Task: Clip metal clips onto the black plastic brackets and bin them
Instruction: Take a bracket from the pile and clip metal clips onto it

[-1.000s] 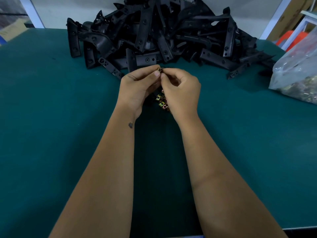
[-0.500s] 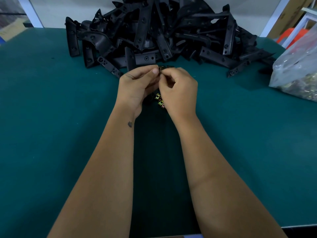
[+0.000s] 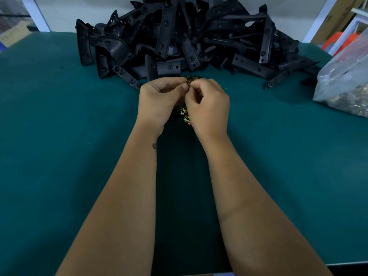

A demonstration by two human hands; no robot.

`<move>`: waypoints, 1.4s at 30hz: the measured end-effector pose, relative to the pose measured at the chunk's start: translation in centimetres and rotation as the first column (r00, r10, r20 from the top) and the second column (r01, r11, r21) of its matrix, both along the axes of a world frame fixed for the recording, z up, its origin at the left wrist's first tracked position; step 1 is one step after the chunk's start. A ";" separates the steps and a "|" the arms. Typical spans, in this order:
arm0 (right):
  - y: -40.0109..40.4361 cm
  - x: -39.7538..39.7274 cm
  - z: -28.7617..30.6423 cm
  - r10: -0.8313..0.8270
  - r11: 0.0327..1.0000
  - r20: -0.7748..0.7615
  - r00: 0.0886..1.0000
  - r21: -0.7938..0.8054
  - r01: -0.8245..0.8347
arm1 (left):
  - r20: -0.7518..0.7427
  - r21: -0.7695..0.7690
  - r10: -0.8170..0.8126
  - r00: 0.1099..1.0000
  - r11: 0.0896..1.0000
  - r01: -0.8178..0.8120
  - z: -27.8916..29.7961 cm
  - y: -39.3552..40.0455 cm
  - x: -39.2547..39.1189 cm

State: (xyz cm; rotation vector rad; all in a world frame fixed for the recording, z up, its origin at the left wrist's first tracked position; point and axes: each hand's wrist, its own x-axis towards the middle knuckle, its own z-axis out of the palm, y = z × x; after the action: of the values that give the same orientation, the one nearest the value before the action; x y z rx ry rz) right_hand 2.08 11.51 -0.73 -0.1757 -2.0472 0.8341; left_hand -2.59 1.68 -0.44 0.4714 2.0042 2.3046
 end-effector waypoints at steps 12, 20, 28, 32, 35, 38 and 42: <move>0.5 -0.1 0.9 0.148 0.875 0.040 0.988 -0.470 -0.113 | -0.102 -0.007 -0.023 0.995 1.000 0.022 -0.2 0.3 0.0; 0.5 -0.2 0.7 0.227 0.879 0.081 0.970 -0.445 -0.169 | -0.096 0.026 -0.025 0.995 0.999 0.028 0.0 0.4 0.2; 0.4 -0.3 0.5 0.165 0.950 0.052 0.985 -0.276 -0.145 | 0.007 0.063 0.056 0.998 0.996 -0.056 0.1 0.3 0.1; 0.3 -0.3 0.6 0.157 0.940 0.015 0.987 -0.307 -0.145 | 0.014 0.102 0.034 0.999 0.994 -0.035 0.1 0.2 0.0; 0.3 -0.1 0.6 0.167 0.936 -0.002 0.986 -0.313 -0.159 | 0.046 0.165 0.013 0.999 0.986 -0.021 0.2 0.1 0.0; 0.1 0.0 0.7 0.167 0.943 -0.024 0.986 -0.288 -0.167 | 0.071 0.221 -0.040 0.997 0.975 0.023 0.2 0.0 0.0; 0.0 0.0 0.8 0.149 0.950 -0.040 0.988 -0.272 -0.154 | 0.044 0.233 -0.061 0.997 0.971 0.049 0.1 0.0 0.2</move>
State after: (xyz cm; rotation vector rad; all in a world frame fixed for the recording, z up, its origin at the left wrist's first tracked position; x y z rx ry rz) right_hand 2.10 11.54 0.05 -0.1638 -1.9384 1.2114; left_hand -2.42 1.67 -0.29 0.4680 1.6859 2.5009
